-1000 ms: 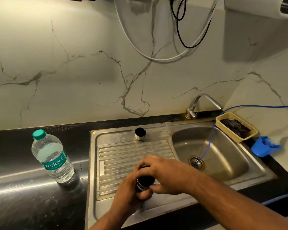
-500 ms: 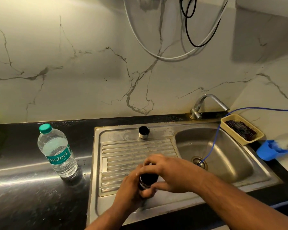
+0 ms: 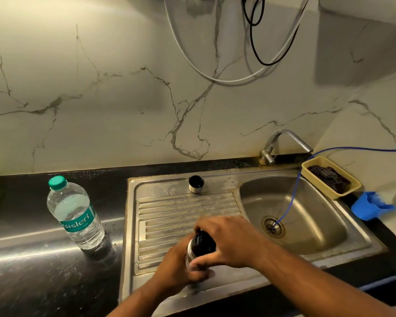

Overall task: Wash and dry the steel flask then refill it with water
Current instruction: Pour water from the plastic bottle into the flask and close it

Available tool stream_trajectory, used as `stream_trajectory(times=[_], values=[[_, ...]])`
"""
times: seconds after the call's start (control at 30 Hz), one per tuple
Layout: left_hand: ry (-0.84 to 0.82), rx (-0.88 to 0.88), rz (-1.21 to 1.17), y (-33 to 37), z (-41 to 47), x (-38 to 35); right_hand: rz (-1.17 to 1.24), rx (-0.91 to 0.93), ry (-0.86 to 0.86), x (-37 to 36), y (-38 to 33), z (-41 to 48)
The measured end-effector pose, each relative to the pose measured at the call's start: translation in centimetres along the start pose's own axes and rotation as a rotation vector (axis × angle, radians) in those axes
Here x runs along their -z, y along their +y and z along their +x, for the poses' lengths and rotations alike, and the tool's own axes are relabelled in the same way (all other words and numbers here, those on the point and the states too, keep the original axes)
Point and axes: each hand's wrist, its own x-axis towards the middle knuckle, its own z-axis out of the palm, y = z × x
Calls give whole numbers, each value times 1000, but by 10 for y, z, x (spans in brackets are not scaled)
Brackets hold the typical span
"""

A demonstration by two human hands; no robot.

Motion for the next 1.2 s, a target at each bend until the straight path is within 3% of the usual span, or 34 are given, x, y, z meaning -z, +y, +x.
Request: stream_trajectory(times=[0.1, 0.27, 0.37, 0.53, 0.63, 0.7, 0.8, 0.87, 0.93, 1.1, 1.2], values=[[-42, 8, -33, 9, 3, 6, 244, 10, -126, 9, 15, 3], [-280, -22, -45, 50, 16, 27, 815, 44, -201, 22, 9, 14], [-185, 10, -107, 69, 20, 28, 1096, 82, -87, 35, 1, 20], [326, 77, -261, 92, 28, -6, 1147, -165, 432, 21, -8, 41], [426, 59, -258, 102, 31, -17, 991, -276, 659, 8, -19, 50], [362, 21, -243, 92, 37, -8, 959, -239, 570, 16, -12, 46], [30, 14, -130, 87, 42, 32, 1073, 13, 78, 52, 6, 39], [-165, 51, -89, 92, 48, 47, 1123, 165, -63, 65, 17, 41], [-90, 79, -127, 97, 52, 45, 1169, 132, 55, 64, 20, 48], [465, 91, -182, 103, 61, -2, 1074, -200, 585, 20, 6, 68], [484, 112, -159, 92, 67, -14, 982, -239, 662, 10, 8, 69]])
